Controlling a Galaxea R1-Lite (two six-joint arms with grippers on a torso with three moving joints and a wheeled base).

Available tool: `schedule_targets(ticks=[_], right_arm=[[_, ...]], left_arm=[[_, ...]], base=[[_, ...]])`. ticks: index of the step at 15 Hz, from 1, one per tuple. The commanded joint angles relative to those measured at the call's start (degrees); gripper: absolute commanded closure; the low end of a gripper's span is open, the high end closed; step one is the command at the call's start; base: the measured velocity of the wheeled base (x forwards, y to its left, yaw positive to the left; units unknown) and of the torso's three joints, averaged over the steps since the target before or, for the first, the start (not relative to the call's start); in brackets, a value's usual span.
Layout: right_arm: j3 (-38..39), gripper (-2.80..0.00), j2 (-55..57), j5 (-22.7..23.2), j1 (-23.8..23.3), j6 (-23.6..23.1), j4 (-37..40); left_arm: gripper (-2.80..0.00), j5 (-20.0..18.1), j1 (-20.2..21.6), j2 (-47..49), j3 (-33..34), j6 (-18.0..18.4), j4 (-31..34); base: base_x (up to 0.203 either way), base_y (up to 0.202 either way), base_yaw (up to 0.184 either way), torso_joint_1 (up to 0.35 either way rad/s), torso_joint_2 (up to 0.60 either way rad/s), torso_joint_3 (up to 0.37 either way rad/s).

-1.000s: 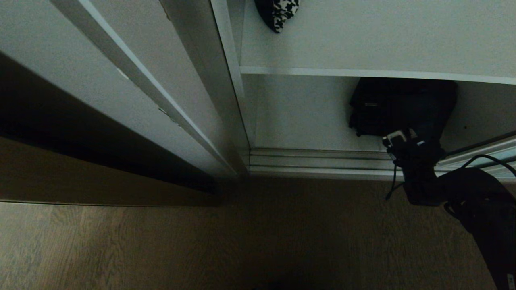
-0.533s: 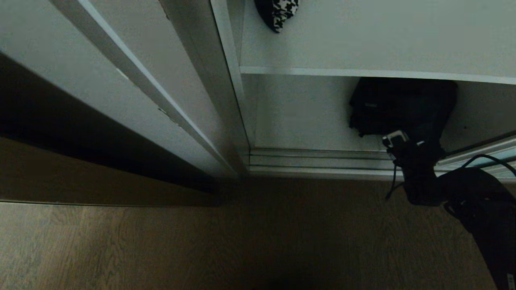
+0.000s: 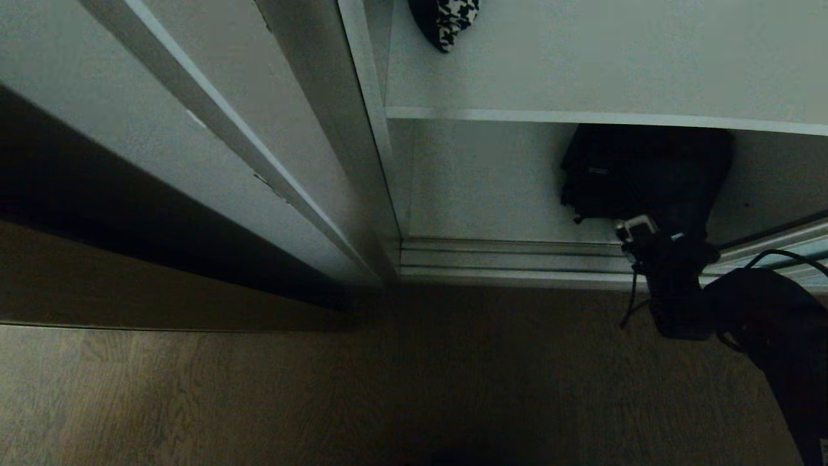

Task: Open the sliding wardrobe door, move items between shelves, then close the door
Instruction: Place the bag on the higher shelf

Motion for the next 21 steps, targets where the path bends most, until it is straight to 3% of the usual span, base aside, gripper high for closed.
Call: schedule_targets(ticks=[1, 4, 8, 13, 17, 21], right_arm=[[11.58, 0.0, -6.45, -0.04, 0.96, 0.03, -5.94], [22.3, 0.0, -13.87, 0.03, 2.0, 0.45, -10.08], [27.14, 0.0, -21.85, 0.05, 1.54, 3.96, -10.62], [38.43, 0.0, -30.57, 0.51, 1.45, 6.61, -10.63], [40.34, 0.0, -34.73, 0.39, 0.93, 8.01, -10.63], [42.18, 0.0, -37.63, 0.5, 0.15, 6.46, -10.63]], left_arm=[[0.0, 0.01, -0.01, 0.08, 0.01, 0.02, -0.04], [0.0, 0.01, -0.01, 0.08, -0.08, 0.02, -0.04], [0.0, 0.01, 0.01, 0.08, 0.01, 0.02, -0.04], [0.0, 0.01, -0.01, 0.08, -0.04, 0.02, -0.04], [0.0, 0.01, 0.08, 0.08, 0.01, 0.02, -0.04], [0.0, 0.01, -0.01, 0.08, -0.08, 0.02, -0.04]], base=[[0.0, 0.0, 0.0, 0.0, 0.0, 0.0], [0.0, 0.0, 0.0, 0.0, 0.0, 0.0], [0.0, 0.0, 0.0, 0.0, 0.0, 0.0], [0.0, 0.0, 0.0, 0.0, 0.0, 0.0], [0.0, 0.0, 0.0, 0.0, 0.0, 0.0], [0.0, 0.0, 0.0, 0.0, 0.0, 0.0]])
